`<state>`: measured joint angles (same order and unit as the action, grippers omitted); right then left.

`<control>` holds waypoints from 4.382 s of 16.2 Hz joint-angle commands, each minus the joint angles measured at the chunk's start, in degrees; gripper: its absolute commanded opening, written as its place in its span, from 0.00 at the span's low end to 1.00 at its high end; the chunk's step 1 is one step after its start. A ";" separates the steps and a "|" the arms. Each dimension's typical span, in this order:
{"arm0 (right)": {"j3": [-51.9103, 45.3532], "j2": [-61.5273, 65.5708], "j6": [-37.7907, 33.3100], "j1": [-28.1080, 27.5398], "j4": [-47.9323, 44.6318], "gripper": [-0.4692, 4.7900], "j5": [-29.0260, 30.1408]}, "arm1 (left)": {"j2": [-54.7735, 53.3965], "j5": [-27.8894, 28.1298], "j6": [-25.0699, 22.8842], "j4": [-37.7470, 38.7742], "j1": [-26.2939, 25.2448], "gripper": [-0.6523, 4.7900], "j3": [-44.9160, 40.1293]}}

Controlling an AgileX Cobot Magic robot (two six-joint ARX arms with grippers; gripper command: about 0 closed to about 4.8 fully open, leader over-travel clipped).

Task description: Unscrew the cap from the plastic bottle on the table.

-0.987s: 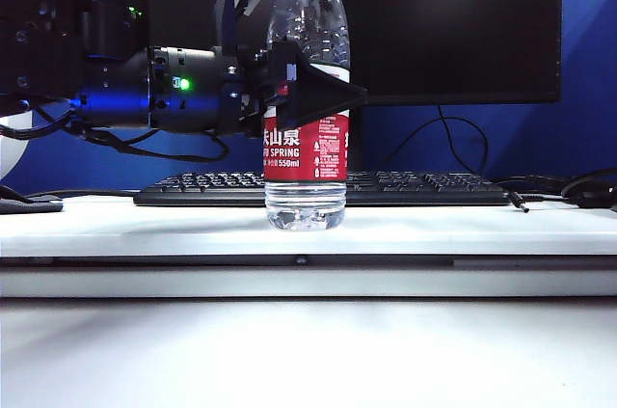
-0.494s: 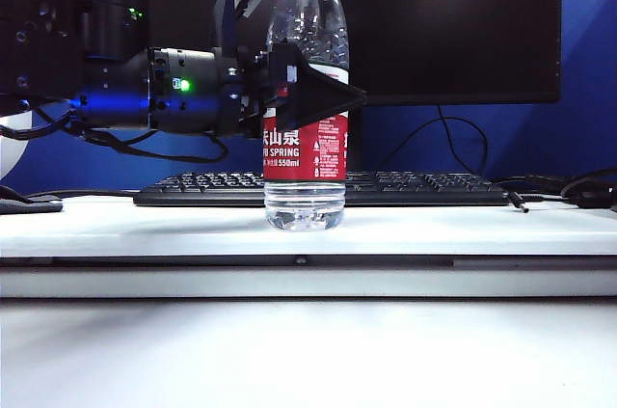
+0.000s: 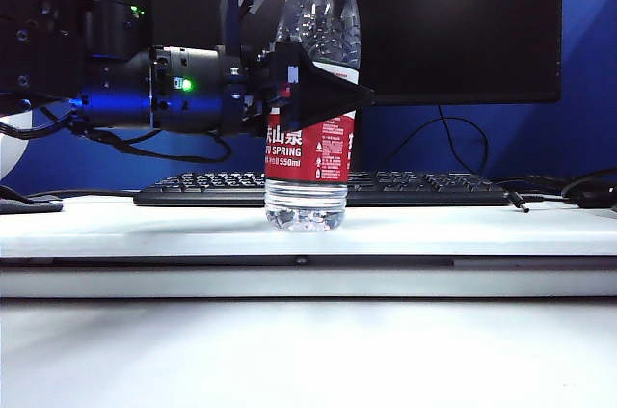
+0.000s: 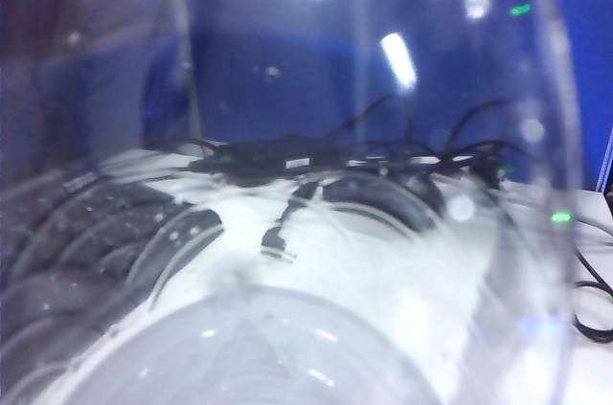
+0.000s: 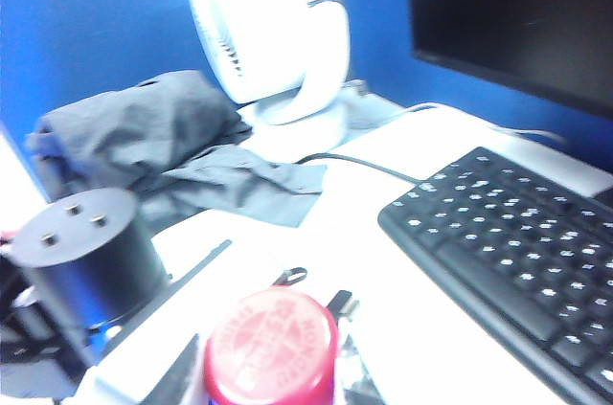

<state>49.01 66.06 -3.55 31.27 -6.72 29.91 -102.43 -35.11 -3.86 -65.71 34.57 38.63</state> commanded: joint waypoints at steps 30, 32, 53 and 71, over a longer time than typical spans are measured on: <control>-0.94 -10.56 -6.73 6.54 5.70 0.77 -27.21 | -0.17 -0.46 0.87 2.19 -0.11 0.61 -0.15; -0.96 -10.64 -6.64 16.87 1.77 0.77 -48.57 | -0.17 -0.48 0.90 2.19 -0.11 0.61 -0.15; -0.92 7.21 -1.40 29.18 -20.15 0.64 -68.52 | -0.17 -1.11 2.36 1.70 0.28 0.61 -0.15; -0.92 4.74 -2.27 24.90 -12.55 0.34 -56.22 | -0.17 -1.11 1.70 1.75 0.26 0.61 -0.15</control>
<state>47.97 71.48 -5.54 56.73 -20.88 -29.56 -102.43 -35.77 -1.80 -65.39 34.61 38.65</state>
